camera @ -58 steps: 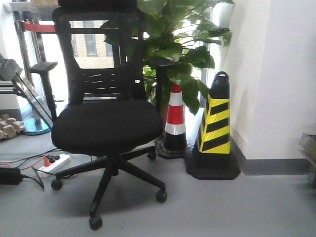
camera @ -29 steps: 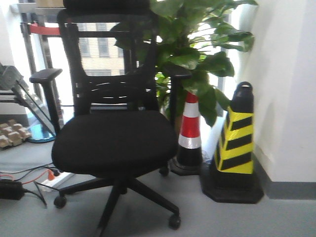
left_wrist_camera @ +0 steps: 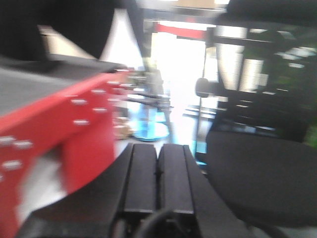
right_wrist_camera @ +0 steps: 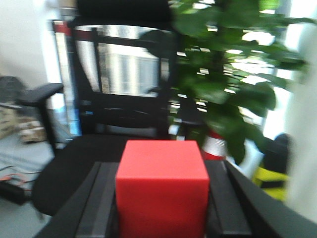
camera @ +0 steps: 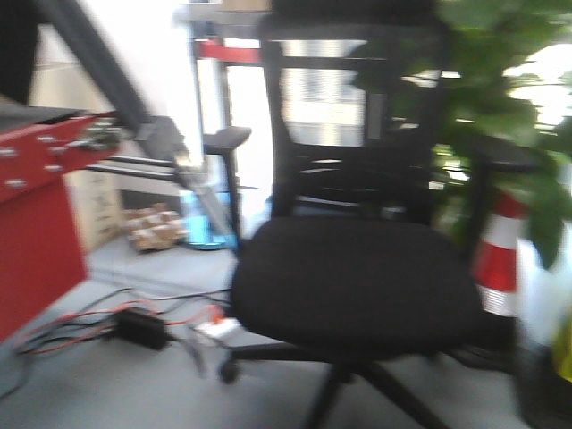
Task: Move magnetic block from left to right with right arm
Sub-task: 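Drive the base to the dark mat near the grey crate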
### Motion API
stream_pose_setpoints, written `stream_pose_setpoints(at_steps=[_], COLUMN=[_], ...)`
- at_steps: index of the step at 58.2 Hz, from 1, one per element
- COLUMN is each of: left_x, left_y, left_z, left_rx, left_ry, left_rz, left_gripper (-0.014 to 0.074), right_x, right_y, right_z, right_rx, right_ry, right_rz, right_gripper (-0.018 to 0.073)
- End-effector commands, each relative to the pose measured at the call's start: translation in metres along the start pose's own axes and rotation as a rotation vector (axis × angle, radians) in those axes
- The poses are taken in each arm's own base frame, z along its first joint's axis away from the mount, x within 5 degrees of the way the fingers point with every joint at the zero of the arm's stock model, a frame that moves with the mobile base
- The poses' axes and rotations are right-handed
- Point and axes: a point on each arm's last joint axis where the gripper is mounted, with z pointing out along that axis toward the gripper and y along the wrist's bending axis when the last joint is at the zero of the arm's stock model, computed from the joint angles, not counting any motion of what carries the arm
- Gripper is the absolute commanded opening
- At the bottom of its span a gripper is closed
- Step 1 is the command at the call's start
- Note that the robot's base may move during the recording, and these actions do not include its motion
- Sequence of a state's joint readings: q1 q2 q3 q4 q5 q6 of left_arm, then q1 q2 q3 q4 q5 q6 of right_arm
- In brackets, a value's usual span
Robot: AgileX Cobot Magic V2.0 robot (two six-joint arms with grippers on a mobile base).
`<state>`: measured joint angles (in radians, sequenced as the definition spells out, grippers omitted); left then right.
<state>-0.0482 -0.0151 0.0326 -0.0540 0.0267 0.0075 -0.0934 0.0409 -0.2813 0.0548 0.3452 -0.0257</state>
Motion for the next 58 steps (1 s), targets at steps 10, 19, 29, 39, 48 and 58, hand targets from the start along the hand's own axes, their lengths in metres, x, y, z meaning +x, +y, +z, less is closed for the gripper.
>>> stream_pose_setpoints(at_steps=[10, 19, 29, 39, 48, 58], left_x=[-0.0049, -0.0049, -0.0049, -0.0049, -0.0049, -0.0049], left_y=[-0.0002, -0.0002, -0.0002, -0.0002, -0.0002, -0.0002], left_z=[-0.0005, -0.0005, -0.0005, -0.0005, -0.0005, -0.0005], left_rx=[0.007, 0.007, 0.007, 0.007, 0.007, 0.007], left_ry=[-0.081, -0.081, -0.081, -0.081, -0.081, -0.081], left_rz=[-0.011, -0.011, -0.011, -0.011, -0.011, -0.011], left_gripper=[-0.0126, -0.0126, -0.0126, -0.0126, -0.0126, -0.0126], right_x=[-0.0169, -0.0169, -0.0169, -0.0169, -0.0169, -0.0169], right_y=[-0.0002, -0.0002, -0.0002, -0.0002, -0.0002, -0.0002], right_z=[-0.0015, -0.0015, -0.0015, -0.0015, -0.0015, -0.0015], right_rx=[0.009, 0.009, 0.009, 0.009, 0.009, 0.009], right_ry=[-0.104, -0.104, -0.104, -0.104, -0.104, -0.104], right_rz=[-0.005, -0.005, -0.005, -0.005, -0.005, -0.005], right_gripper=[0.0245, 0.0245, 0.0245, 0.0245, 0.0245, 0.0245])
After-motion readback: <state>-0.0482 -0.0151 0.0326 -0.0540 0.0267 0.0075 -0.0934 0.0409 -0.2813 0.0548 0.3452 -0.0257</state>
